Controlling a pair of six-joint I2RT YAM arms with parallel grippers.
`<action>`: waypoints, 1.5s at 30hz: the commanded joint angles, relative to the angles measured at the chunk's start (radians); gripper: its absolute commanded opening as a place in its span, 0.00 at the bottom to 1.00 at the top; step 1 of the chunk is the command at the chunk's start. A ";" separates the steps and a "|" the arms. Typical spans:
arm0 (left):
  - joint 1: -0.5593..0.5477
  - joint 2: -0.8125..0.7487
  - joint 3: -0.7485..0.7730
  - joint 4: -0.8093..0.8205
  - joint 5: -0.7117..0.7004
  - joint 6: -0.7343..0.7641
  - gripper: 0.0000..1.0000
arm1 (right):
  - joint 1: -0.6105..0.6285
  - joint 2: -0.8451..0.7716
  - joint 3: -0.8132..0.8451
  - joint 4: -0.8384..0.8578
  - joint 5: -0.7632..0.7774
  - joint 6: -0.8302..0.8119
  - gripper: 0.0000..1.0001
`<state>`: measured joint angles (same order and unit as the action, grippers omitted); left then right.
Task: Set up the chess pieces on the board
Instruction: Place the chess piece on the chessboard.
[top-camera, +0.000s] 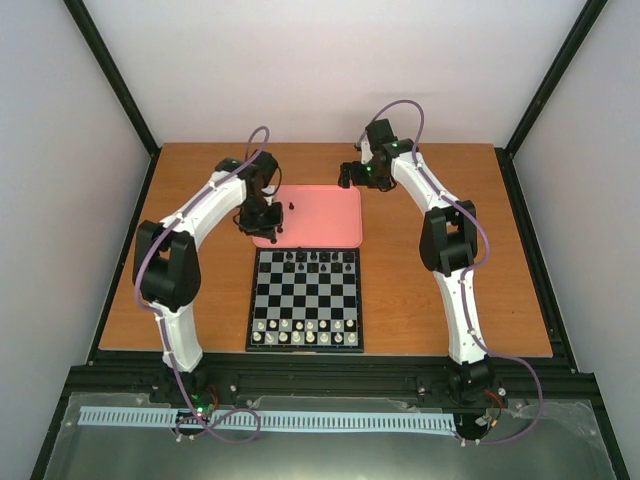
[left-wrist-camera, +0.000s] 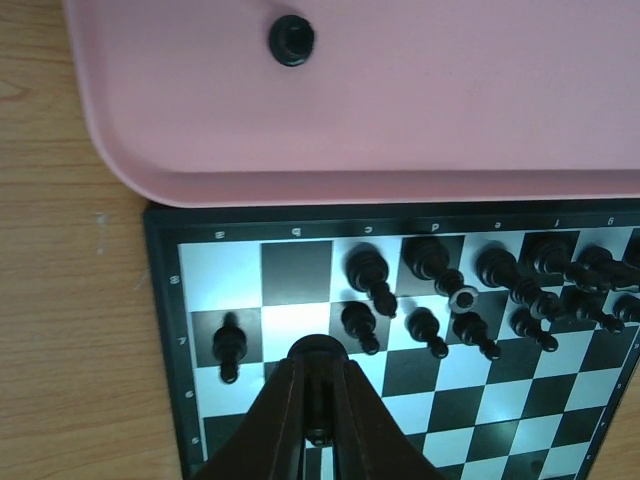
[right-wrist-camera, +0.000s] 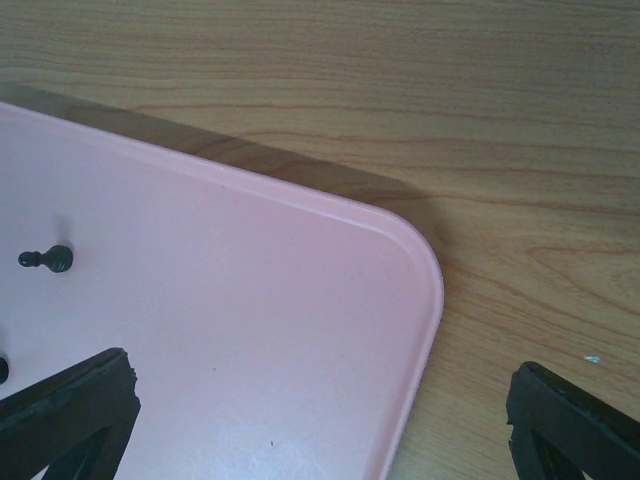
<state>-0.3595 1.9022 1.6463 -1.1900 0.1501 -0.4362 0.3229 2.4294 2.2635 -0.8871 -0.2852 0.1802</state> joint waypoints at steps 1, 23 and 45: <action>-0.033 0.050 0.012 0.045 0.018 -0.023 0.01 | 0.002 0.022 0.023 -0.006 -0.005 -0.006 1.00; -0.039 0.117 -0.034 0.040 0.001 -0.016 0.01 | 0.002 0.029 0.020 -0.007 -0.006 -0.008 1.00; -0.039 0.152 -0.033 0.066 -0.029 -0.018 0.05 | 0.001 0.025 0.018 -0.010 -0.006 -0.011 1.00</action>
<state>-0.3977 2.0380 1.6093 -1.1423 0.1402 -0.4423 0.3233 2.4432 2.2635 -0.8940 -0.2882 0.1799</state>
